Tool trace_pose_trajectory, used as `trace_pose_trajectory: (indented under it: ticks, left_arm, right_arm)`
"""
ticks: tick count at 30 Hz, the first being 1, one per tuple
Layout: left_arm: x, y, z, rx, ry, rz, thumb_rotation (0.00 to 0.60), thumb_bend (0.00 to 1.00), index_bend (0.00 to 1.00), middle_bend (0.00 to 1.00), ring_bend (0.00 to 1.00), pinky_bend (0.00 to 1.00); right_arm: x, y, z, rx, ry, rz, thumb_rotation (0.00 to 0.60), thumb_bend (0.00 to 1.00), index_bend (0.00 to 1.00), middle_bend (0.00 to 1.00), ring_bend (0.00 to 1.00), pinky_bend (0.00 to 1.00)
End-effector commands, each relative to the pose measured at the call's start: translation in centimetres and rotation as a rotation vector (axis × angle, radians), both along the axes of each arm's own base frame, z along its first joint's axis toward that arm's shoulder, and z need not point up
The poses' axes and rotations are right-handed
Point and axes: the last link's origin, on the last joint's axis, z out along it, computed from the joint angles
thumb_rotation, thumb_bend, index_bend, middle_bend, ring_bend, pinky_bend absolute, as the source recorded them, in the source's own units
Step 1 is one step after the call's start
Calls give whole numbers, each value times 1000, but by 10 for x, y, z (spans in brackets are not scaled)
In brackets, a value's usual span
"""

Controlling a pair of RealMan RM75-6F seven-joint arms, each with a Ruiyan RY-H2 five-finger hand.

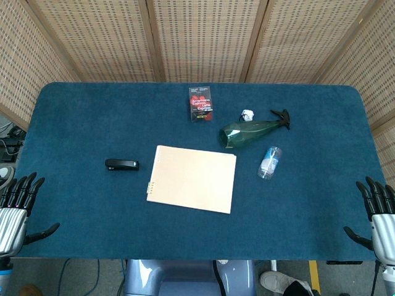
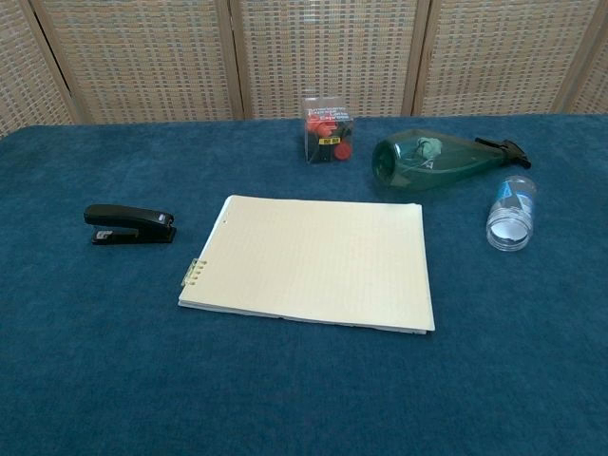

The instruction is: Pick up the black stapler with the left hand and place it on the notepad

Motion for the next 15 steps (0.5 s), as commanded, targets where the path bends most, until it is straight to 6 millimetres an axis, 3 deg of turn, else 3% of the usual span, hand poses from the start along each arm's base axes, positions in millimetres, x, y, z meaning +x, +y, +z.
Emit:
trace_pose_trajectory:
  ticks: [1, 9, 15]
  left_arm:
    - [0, 0, 0, 0, 0, 0, 600, 0, 0, 0, 0, 0]
    - [2, 9, -6, -27, 5, -9, 600, 0, 0, 0, 0, 0]
    - [17, 66, -26, -101, 31, -64, 600, 0, 0, 0, 0, 0]
  right_arm:
    - [0, 0, 0, 1, -3, -2, 600, 0, 0, 0, 0, 0]
    - [0, -1, 1, 5, -17, -6, 600, 0, 0, 0, 0, 0]
    - [-3, -4, 0, 11, -17, -25, 600, 0, 0, 0, 0, 0]
